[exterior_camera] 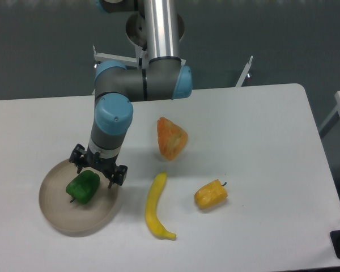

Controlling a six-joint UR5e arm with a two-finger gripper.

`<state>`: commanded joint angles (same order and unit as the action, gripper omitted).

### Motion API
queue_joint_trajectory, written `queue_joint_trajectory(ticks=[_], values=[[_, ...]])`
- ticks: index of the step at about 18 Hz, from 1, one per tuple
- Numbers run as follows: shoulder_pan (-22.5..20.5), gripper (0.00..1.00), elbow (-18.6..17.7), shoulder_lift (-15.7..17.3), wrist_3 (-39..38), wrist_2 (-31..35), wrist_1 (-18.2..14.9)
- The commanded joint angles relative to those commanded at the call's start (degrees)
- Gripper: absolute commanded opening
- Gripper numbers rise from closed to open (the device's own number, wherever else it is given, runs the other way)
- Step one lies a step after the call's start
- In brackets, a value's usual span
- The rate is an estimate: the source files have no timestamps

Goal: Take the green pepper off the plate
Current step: 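Lower the gripper onto the green pepper and close on it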

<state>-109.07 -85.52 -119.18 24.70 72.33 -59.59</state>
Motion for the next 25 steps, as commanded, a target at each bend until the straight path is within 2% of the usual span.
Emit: queue_joint_trajectory(ticks=[25], values=[[1.8,1.00,0.1,-2.0,0.1,0.4,1.5]])
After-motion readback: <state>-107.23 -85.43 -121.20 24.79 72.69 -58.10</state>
